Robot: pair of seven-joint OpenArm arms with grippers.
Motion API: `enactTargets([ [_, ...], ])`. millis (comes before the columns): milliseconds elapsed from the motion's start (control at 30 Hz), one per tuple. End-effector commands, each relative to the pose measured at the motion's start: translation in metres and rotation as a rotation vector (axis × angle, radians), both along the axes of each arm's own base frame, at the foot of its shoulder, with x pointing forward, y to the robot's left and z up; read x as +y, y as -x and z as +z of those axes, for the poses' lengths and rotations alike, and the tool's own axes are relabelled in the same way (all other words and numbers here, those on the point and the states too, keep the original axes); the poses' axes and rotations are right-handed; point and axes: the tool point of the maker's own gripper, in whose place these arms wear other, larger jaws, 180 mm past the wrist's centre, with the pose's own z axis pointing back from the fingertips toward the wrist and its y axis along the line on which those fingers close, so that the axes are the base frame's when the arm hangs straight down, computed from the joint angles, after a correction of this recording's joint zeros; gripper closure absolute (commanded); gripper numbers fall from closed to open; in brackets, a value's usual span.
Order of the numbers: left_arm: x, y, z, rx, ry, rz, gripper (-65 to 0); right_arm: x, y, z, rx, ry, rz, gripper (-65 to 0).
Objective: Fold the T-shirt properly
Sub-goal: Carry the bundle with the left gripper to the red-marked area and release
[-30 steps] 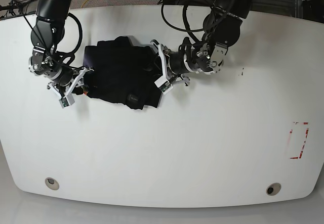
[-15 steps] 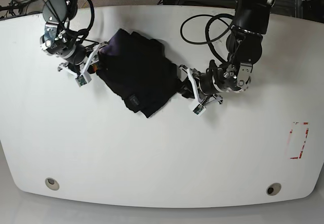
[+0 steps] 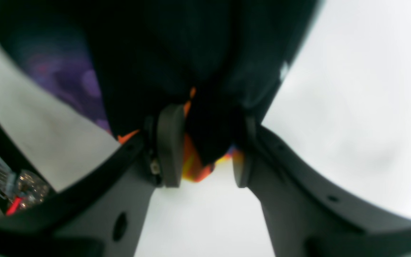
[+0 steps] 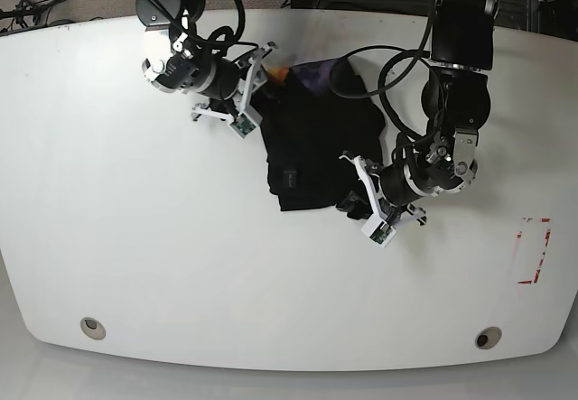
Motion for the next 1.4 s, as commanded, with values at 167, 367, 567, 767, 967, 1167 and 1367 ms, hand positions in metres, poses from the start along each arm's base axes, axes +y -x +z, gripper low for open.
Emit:
enactTargets([
  [167,-0.006,0.015,0.025,-0.083,0.018,-0.02,-11.4,0.046,-0.01,0.028,-0.08,-0.066,0.115,-20.3],
  [367,-0.009,0.036,0.007,-0.031,0.034,-0.007,-11.5,0.01,-0.032,0.039,-0.129,-0.044,0.001,-20.3],
  [567,-0.01,0.044,-0.011,0.047,0.091,0.191,-23.6,-0.063,-0.057,0.046,-0.172,0.038,-0.174,-20.5],
  [767,-0.019,0.06,-0.051,0.066,0.079,0.258,-33.8,-0.098,-0.065,0.05,-0.186,0.11,-0.22,-20.5],
  [967,-0.002,0.079,-0.104,0.189,-0.001,0.283,-34.6,-0.121,-0.067,0.053,-0.195,0.144,-0.259,-20.5],
  [1167,0.093,0.083,-0.128,0.235,-0.116,0.424,-34.6,-0.124,-0.069,0.061,-0.221,0.149,-0.267,-20.5],
  [1367,0.198,0.094,-0.116,0.216,-0.26,0.5,-34.6,-0.123,-0.068,0.067,-0.241,0.154,-0.265,-20.5],
])
